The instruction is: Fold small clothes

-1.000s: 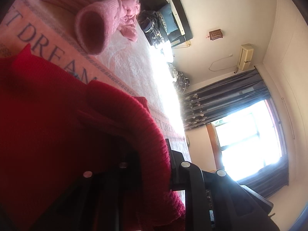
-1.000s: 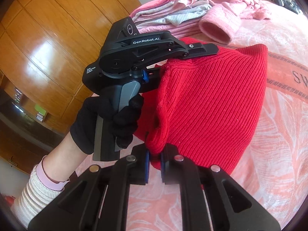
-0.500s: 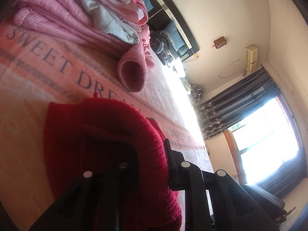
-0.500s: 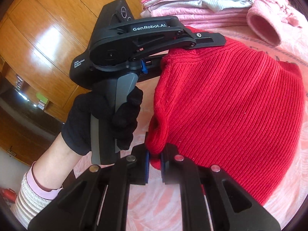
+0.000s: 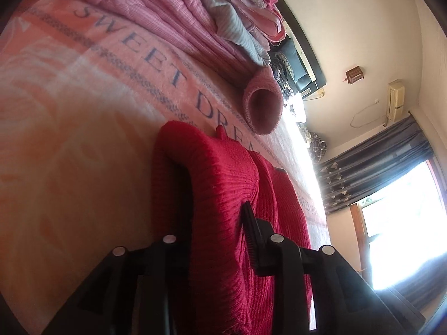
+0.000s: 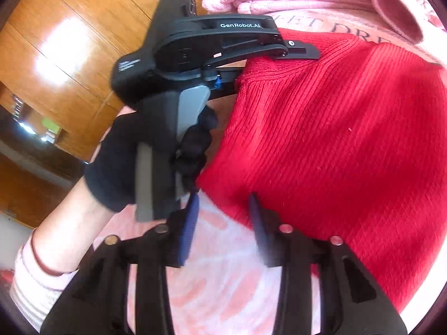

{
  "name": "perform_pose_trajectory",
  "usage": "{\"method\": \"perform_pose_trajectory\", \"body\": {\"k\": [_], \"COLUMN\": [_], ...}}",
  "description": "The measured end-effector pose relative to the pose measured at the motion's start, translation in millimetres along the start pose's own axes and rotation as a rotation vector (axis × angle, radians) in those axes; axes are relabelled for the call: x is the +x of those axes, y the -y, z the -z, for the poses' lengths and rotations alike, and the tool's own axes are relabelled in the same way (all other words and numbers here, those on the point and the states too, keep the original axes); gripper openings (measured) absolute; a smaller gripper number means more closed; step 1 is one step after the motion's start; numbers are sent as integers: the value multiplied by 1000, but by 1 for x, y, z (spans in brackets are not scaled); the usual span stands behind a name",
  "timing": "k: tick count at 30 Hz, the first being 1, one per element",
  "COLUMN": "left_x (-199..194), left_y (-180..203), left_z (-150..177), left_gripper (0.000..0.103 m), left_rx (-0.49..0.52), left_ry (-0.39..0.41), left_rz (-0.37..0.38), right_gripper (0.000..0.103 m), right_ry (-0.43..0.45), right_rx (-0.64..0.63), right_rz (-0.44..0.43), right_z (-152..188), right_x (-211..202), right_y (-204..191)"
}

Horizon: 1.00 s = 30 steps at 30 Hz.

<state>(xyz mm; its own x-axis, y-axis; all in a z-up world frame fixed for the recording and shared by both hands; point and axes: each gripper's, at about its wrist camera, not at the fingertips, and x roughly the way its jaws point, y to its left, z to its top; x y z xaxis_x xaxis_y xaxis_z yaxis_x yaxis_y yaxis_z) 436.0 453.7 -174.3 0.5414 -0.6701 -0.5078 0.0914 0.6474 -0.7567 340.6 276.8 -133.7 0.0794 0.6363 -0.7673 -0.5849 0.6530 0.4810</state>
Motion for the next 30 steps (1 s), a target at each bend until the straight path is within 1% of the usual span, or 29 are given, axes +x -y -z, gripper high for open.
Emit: {"method": "perform_pose_trajectory", "body": {"k": [1, 3, 5, 7, 8, 9, 12, 15, 16, 17, 18, 19, 20, 21, 22, 23, 24, 25, 27, 30], "left_x": [-2, -3, -1, 2, 4, 5, 8, 13, 13, 14, 14, 14, 15, 15, 16, 16, 15, 15, 14, 16], "left_y": [3, 13, 20, 24, 23, 22, 18, 19, 20, 20, 19, 19, 18, 18, 18, 19, 20, 21, 22, 19], "left_z": [-1, -3, -3, -1, 0, 0, 4, 8, 9, 10, 10, 11, 10, 10, 11, 11, 11, 11, 11, 13], "left_gripper": [38, 44, 44, 44, 44, 44, 44, 44, 44, 44, 44, 44, 44, 44, 44, 44, 44, 44, 45, 45], "left_rx": [0, -1, 15, 34, 37, 31, 8, 12, 16, 18, 15, 7, 1, -1, 0, 4, 7, 10, 30, 65], "left_ry": [5, 22, 22, 3, -1, -3, -8, -15, -15, -13, -8, -4, -1, 0, 1, 1, -1, -3, -14, -30], "left_rz": [10, 27, 30, 26, 22, 24, 38, 40, 39, 38, 39, 45, 48, 45, 42, 39, 40, 43, 39, -9], "right_gripper": [44, 44, 44, 51, 52, 52, 52, 52, 52, 52, 53, 61, 62, 61, 49, 39, 30, 24, 18, 15], "right_ry": [12, 45, 79, 115, 132, 137, 120, 167, 182, 196, 200, 183, 156, 137, 126, 109, 105, 112, 118, 96], "right_rx": [6, 35, 112, 207, 233, 251, 297, 348, 359, 366, 368, 362, 364, 383, 404, 422, 445, 459, 444, 405], "right_rz": [-9, 25, 111, 181, 212, 231, 218, 190, 197, 221, 256, 303, 335, 324, 268, 207, 172, 151, 129, 171], "right_z": [4, 13, 24, 34, 40, 45, 52, 60, 64, 72, 70, 71, 71, 70, 71, 70, 70, 73, 77, 85], "right_x": [-10, -31, -53, -71, -77, -81, -77, -82, -87, -93, -90, -88, -84, -80, -74, -69, -68, -71, -76, -81], "right_y": [3, 11, 29, 51, 61, 68, 82, 87, 88, 93, 94, 96, 99, 105, 112, 118, 122, 123, 124, 119]}}
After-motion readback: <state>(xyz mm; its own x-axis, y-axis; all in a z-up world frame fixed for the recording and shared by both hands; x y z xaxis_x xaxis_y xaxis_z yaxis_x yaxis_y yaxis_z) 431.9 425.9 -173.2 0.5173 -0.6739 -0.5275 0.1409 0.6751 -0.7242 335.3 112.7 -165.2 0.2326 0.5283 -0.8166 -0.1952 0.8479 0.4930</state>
